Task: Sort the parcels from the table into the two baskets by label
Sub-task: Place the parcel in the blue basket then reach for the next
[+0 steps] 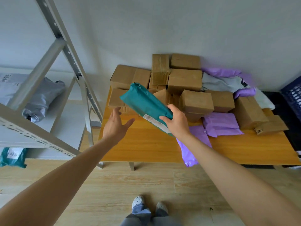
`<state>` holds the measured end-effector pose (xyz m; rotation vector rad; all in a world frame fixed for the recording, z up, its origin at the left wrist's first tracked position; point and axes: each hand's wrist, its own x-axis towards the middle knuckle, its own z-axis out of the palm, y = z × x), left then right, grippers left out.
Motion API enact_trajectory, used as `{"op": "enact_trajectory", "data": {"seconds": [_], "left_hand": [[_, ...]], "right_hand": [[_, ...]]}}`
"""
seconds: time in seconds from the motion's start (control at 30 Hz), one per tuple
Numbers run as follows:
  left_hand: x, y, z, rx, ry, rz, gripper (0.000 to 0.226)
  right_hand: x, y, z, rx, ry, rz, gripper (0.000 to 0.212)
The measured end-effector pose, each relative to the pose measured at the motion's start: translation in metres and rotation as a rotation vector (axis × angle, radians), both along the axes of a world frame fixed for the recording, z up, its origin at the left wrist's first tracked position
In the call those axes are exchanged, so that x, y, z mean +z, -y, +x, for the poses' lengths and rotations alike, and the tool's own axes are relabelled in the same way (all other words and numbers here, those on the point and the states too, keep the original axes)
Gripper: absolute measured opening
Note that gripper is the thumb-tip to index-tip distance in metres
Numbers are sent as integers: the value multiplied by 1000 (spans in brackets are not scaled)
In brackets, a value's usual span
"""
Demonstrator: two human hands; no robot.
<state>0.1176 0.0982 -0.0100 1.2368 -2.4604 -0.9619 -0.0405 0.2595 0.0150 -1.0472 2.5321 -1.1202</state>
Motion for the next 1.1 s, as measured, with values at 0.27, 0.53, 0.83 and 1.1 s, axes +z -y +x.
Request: {"op": "enact_trajectory", "data": {"seconds": [0.27, 0.53, 0.83, 1.1], "left_hand": [[31, -13, -41, -7, -118, 383, 67], [63, -26, -74, -33, -261, 638, 75], [77, -43, -93, -17, -445, 732, 64], [84, -45, -97, -20, -458, 702, 71]], "right_hand": [[44, -12, -25, -137, 368, -316, 23], [67, -34, -49, -191, 605, -448, 28], [89, -47, -63, -106, 607, -504, 35], [93, -54, -72, -108, 587, -473, 36]]}}
